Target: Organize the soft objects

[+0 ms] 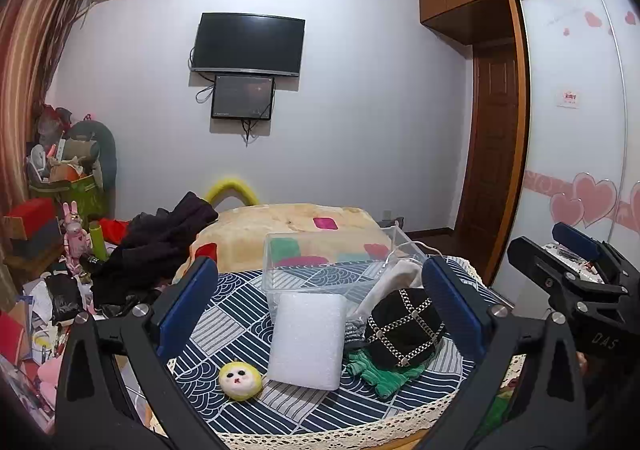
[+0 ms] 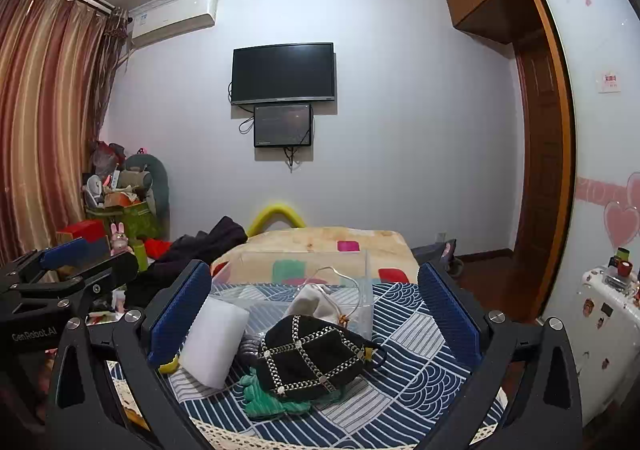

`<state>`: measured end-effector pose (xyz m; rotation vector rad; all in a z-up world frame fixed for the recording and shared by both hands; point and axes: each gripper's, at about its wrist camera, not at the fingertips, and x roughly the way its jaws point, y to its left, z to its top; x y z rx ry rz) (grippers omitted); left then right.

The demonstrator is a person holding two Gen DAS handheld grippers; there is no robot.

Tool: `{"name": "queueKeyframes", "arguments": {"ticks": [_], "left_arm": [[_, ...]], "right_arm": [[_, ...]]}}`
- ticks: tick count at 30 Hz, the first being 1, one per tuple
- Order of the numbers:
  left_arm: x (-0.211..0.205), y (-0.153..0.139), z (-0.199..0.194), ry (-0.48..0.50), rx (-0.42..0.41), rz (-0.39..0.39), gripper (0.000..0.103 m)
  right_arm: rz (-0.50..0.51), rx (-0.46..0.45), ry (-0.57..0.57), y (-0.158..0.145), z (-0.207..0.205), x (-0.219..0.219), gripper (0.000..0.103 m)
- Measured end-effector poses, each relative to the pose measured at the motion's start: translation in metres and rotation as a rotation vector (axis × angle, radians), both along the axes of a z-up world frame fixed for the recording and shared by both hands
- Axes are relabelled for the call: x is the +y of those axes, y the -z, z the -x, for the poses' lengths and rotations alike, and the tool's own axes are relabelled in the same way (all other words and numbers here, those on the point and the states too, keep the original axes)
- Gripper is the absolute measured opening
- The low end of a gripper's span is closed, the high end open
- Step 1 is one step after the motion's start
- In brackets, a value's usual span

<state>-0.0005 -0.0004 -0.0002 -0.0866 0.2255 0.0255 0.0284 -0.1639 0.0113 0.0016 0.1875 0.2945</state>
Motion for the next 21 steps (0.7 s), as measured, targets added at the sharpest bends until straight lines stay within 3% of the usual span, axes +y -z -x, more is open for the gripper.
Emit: {"name": "queueKeyframes", "arguments": {"ticks": [21], "left_arm": [[-0.0017, -0.0032, 0.0021, 0.005, -0.003, 0.009, 0.103]], "right_arm": [[-0.002, -0.005, -0.002, -0.0004, 0.001, -0.0008, 0.103]]}}
